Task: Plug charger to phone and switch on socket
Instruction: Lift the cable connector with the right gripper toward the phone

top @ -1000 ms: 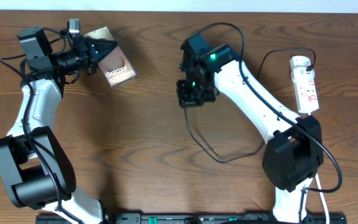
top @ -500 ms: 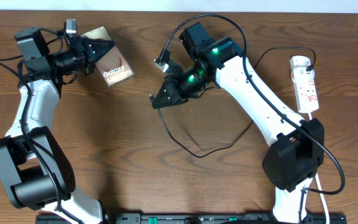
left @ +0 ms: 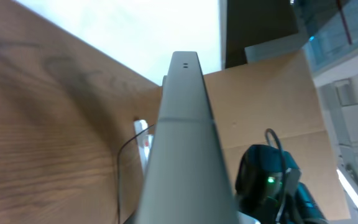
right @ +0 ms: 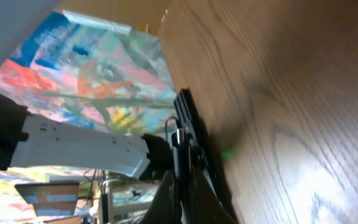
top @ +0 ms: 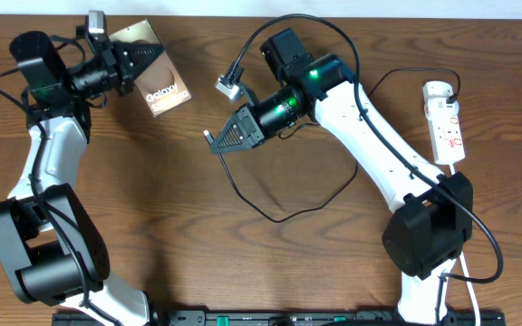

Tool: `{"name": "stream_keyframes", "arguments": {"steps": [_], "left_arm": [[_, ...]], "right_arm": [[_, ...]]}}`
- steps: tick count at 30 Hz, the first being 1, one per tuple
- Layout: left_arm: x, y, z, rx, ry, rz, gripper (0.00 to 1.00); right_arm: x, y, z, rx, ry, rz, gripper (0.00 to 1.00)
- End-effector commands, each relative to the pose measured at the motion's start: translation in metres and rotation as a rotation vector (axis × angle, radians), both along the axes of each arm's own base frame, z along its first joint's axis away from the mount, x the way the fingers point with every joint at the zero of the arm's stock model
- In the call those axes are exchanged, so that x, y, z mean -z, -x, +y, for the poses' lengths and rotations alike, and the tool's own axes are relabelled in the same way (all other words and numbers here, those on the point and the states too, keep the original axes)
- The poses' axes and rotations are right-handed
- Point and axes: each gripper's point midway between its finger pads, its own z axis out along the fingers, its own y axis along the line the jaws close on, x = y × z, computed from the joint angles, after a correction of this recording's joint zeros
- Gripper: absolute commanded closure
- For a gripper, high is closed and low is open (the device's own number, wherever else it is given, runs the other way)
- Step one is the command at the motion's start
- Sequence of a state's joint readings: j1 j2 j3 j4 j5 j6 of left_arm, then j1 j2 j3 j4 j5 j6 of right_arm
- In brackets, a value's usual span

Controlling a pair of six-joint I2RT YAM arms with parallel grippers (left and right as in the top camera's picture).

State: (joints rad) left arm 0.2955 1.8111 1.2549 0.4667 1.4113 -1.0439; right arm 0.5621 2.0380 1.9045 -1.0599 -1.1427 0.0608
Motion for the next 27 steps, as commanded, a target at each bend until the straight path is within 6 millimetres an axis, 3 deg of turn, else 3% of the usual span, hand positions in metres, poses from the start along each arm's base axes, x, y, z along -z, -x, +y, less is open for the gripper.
{"name": "stream_keyframes", "arguments": {"steps": [1, 7, 10, 15, 27], "left_arm": [[-0.019, 0.006, -0.005, 0.039, 0.053, 0.043, 0.93], [-0.024, 0.005, -0.005, 0.041, 0.062, 0.041, 0.93], [-0.024, 0.005, -0.006, 0.041, 0.063, 0.045, 0.93], [-0.024, 0.005, -0.005, 0.041, 0.063, 0.044, 0.93], [-0.024, 0.004, -0.005, 0.031, 0.063, 0.043, 0.93]], "right_arm": [[-0.012, -0.002, 0.007, -0.003, -0.049, 0.020, 0.99], [-0.038, -0.007, 0.017, -0.030, -0.182, 0.042, 0.99], [-0.041, -0.009, 0.020, -0.037, -0.210, 0.037, 0.99], [-0.035, -0.007, 0.020, -0.053, -0.229, 0.064, 0.99], [0.003, -0.003, 0.021, -0.080, -0.279, 0.163, 0.99]]}}
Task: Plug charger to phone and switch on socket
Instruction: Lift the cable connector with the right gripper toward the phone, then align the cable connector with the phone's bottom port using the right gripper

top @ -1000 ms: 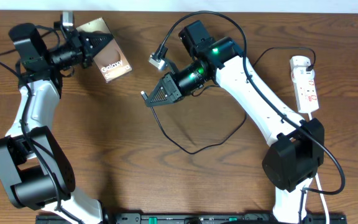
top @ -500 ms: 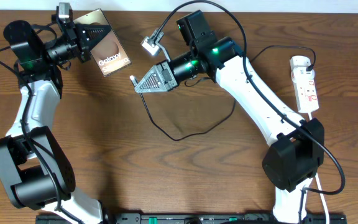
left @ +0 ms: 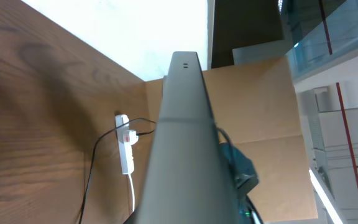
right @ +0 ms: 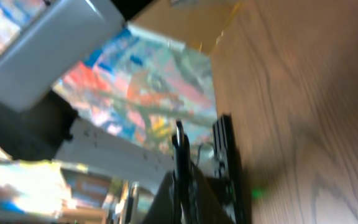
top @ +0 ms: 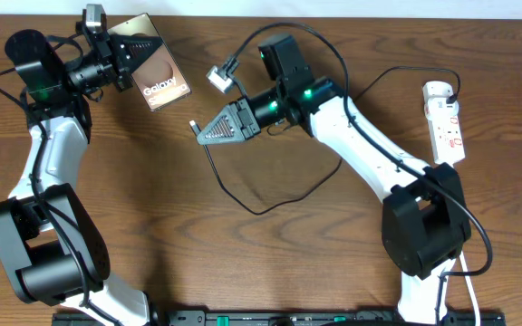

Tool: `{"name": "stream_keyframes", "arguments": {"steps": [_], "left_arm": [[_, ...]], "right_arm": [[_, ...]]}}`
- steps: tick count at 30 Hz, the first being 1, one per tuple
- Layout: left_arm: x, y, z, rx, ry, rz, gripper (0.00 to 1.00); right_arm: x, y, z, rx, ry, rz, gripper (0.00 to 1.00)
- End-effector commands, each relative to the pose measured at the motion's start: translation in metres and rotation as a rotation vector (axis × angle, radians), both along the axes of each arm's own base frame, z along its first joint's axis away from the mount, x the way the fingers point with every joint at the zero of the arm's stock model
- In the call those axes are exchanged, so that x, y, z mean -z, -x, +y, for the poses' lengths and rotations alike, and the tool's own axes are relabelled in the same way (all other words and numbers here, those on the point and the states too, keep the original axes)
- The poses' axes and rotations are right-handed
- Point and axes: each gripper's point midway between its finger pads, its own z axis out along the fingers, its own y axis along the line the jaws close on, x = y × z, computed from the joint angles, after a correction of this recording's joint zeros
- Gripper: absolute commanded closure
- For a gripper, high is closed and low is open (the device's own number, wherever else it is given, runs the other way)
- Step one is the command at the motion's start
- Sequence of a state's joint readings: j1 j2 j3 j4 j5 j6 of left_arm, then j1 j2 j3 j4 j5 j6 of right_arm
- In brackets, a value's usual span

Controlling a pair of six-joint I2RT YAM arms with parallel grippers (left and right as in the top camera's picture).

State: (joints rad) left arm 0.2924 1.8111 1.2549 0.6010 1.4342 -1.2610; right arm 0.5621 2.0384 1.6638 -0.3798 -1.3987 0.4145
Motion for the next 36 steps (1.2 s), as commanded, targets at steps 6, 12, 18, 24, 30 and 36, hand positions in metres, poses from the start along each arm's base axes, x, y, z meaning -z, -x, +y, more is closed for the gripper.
{"name": "stream_keyframes", "arguments": {"steps": [6, 12, 18, 24, 30, 36], "left_arm": [[-0.009, 0.002, -0.002, 0.009, -0.006, -0.024, 0.93], [-0.009, 0.005, -0.010, 0.043, -0.005, -0.024, 0.93], [-0.009, 0.007, -0.026, 0.078, -0.006, -0.028, 0.93], [-0.009, 0.008, -0.031, 0.089, -0.011, -0.037, 0.93], [-0.009, 0.008, -0.031, 0.089, -0.011, -0.038, 0.93], [-0.009, 0.008, -0.031, 0.089, -0.011, -0.037, 0.93]], "right_arm": [[0.005, 0.006, 0.000, -0.046, -0.020, 0.089, 0.99], [0.004, 0.007, 0.001, -0.048, -0.024, 0.082, 0.99], [0.001, 0.009, 0.005, -0.056, -0.032, 0.071, 0.99], [0.001, 0.006, 0.004, -0.049, -0.032, 0.069, 0.99], [-0.003, -0.002, 0.004, -0.027, -0.039, 0.056, 0.99], [-0.005, -0.011, 0.000, -0.002, -0.040, 0.052, 0.99]]}}
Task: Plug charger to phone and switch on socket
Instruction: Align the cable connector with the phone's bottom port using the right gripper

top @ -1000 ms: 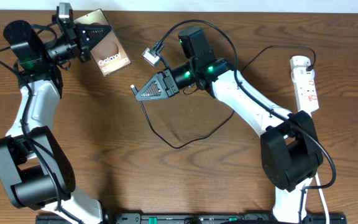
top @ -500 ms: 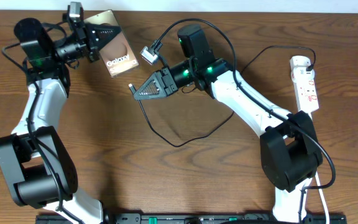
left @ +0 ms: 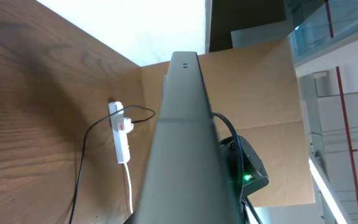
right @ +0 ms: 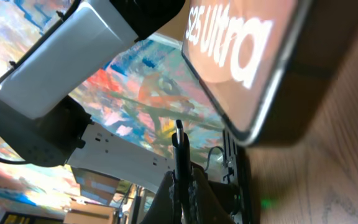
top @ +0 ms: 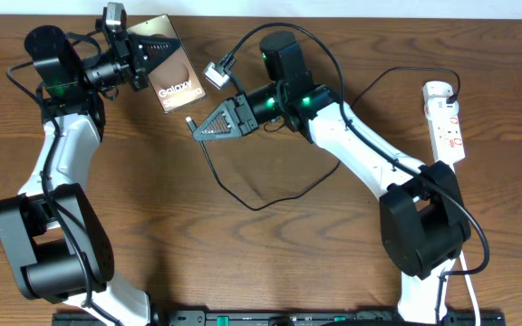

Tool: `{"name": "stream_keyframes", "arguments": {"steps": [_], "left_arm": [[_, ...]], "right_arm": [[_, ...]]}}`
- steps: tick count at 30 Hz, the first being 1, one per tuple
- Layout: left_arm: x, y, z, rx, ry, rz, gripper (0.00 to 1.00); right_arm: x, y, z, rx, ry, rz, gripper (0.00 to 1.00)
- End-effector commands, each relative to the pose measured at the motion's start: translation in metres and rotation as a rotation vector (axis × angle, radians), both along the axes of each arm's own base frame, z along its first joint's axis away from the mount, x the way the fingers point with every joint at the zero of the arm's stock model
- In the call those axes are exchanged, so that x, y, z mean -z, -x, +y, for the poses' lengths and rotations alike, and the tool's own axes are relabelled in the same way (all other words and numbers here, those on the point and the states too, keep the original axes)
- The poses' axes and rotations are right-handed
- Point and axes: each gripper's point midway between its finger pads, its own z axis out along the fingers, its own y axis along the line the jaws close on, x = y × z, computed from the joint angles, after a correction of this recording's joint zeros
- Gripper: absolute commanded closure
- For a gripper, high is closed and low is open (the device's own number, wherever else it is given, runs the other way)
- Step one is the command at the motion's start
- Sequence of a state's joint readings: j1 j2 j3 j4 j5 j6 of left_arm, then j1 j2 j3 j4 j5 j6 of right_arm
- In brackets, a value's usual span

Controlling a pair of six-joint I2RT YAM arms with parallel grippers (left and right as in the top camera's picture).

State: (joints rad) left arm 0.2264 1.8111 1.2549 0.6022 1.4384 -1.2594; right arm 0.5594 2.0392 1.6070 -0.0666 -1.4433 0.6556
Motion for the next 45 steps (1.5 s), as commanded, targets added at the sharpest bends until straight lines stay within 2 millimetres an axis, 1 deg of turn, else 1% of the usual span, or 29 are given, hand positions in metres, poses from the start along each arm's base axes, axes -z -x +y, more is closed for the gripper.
{"name": "stream_keyframes", "arguments": {"steps": [1, 15, 22, 27, 37, 45], "left_arm": [[-0.009, 0.004, -0.001, 0.019, -0.008, -0.034, 0.93], [-0.009, 0.007, -0.002, 0.039, -0.008, -0.036, 0.93], [-0.009, 0.009, -0.003, 0.054, -0.022, -0.072, 0.93], [-0.010, 0.009, -0.004, 0.052, -0.024, -0.077, 0.93], [-0.010, 0.003, -0.014, 0.028, -0.026, -0.082, 0.92], [-0.010, 0.002, -0.014, 0.025, -0.025, -0.079, 0.93]], "right_arm": [[0.006, -0.006, -0.005, 0.012, 0.016, 0.037, 0.99], [0.006, -0.008, -0.005, 0.020, 0.018, 0.035, 0.99], [0.006, -0.008, -0.005, 0.020, 0.018, 0.035, 0.99], [0.007, -0.009, -0.004, 0.027, 0.022, 0.034, 0.99], [0.010, -0.012, -0.002, 0.054, 0.049, 0.061, 0.99], [0.010, -0.014, -0.002, 0.062, 0.053, 0.058, 0.99]]}}
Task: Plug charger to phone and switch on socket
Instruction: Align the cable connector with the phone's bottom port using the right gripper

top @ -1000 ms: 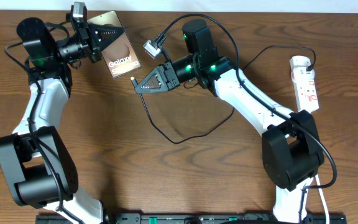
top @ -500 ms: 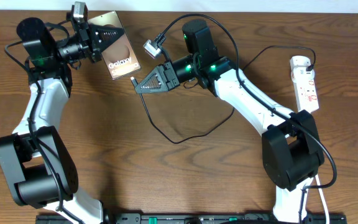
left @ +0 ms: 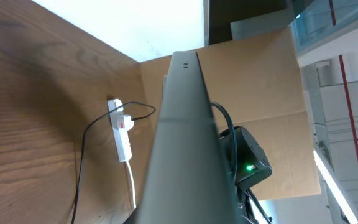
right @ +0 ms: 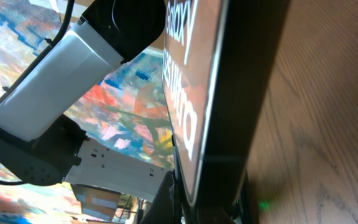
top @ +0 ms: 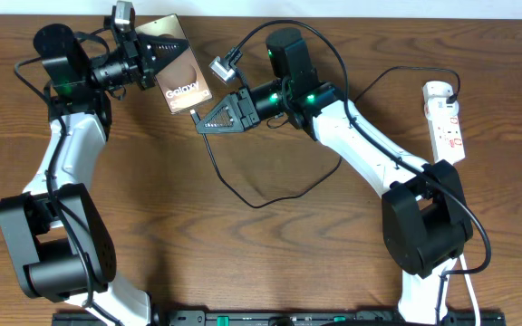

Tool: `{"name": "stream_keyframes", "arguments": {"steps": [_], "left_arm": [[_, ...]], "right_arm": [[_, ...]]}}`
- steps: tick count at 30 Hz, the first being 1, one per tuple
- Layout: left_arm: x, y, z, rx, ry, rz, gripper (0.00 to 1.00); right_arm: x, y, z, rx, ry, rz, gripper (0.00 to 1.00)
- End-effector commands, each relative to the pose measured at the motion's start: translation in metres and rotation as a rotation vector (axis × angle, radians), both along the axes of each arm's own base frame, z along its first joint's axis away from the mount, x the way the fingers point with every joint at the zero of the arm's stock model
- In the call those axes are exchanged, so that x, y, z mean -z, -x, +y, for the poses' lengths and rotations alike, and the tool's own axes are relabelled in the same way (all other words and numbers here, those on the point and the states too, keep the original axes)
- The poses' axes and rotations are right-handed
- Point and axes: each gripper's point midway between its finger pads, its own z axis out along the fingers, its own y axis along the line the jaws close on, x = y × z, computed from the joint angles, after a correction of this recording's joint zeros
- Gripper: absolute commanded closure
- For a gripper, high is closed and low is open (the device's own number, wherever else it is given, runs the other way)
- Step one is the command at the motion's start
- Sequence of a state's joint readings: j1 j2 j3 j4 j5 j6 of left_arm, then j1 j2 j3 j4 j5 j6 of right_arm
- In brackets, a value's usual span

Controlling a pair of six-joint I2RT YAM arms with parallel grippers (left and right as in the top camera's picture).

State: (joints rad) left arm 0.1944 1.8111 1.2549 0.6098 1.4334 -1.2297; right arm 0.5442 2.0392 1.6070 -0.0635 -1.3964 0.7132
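Observation:
The phone (top: pixel 181 81), its screen reading "Galaxy", is held tilted above the table's far left, with my left gripper (top: pixel 155 62) shut on its top end. In the left wrist view its grey edge (left: pixel 185 130) fills the middle. My right gripper (top: pixel 199 123) is shut on the charger plug, right at the phone's lower end. In the right wrist view the phone (right: pixel 197 93) looms close and hides the plug tip. Whether the plug is in the port cannot be told. The black cable (top: pixel 261 205) loops over the table. The white socket strip (top: pixel 444 122) lies far right.
The socket strip (left: pixel 122 134) and its white lead also show in the left wrist view, with my right arm's green light (left: pixel 248 168) beyond the phone. A black rail (top: pixel 270 318) runs along the table's near edge. Both arm bases stand near the front corners.
My right gripper with the plug has closed the gap to the phone's lower end; the phone now fills the right wrist view and covers the plug tip. The phone shifted slightly right.
At first my left gripper held the phone at far left, while my right gripper held the plug well right of it. At each later moment the plug stood nearer the phone, and the phone edged right. The plug now stands at the phone's lower end.

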Motion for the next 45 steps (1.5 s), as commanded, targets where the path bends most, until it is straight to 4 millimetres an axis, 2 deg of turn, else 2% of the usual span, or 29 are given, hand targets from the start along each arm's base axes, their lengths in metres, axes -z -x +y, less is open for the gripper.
{"name": "stream_keyframes", "arguments": {"steps": [1, 45], "left_arm": [[-0.0089, 0.0005, 0.0001, -0.002, -0.011, -0.044, 0.93], [-0.0090, 0.0072, -0.0025, 0.040, -0.015, -0.056, 0.93]], "right_arm": [[0.0067, -0.0011, 0.0003, 0.003, 0.012, 0.020, 0.99], [0.0062, -0.0085, -0.0047, 0.023, 0.011, 0.017, 0.99]]}}
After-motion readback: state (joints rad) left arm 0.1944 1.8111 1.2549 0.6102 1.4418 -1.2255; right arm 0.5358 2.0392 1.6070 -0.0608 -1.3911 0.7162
